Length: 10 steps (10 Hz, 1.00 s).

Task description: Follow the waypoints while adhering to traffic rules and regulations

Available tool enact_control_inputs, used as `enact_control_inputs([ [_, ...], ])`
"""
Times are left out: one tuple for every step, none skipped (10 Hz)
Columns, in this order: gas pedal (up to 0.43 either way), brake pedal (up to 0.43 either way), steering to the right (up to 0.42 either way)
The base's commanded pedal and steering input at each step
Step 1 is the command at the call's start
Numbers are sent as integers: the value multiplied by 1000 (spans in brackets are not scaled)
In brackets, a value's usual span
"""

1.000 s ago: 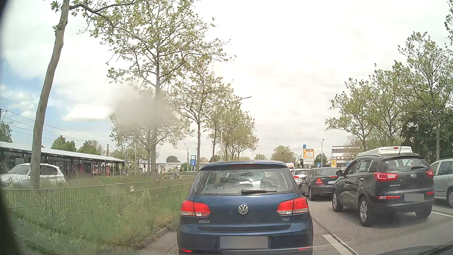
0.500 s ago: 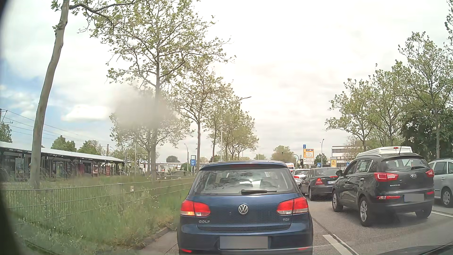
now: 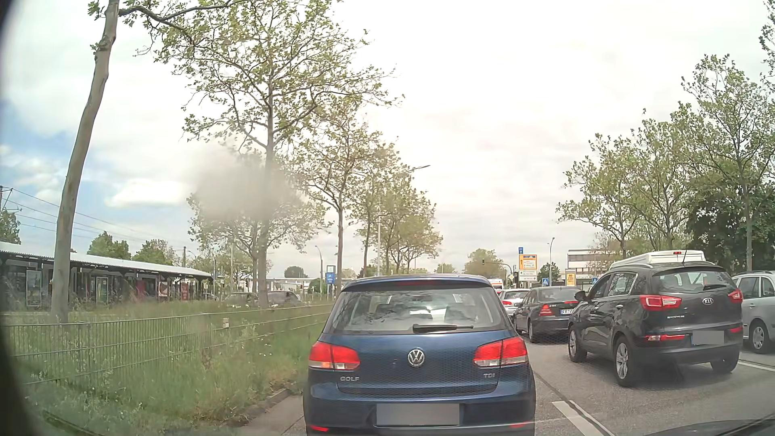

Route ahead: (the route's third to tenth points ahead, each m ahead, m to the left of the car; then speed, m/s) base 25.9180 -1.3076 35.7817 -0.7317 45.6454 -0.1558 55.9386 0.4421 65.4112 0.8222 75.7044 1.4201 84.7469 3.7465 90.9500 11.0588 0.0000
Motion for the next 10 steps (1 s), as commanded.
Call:
enact_control_inputs([
  [0, 256, -5],
  [0, 250, -5],
  [0, 250, -5],
  [0, 250, -5],
  [0, 250, -5],
  [0, 250, -5],
  [0, 256, -5],
  [0, 256, -5],
  [0, 256, -5],
  [0, 250, -5],
])
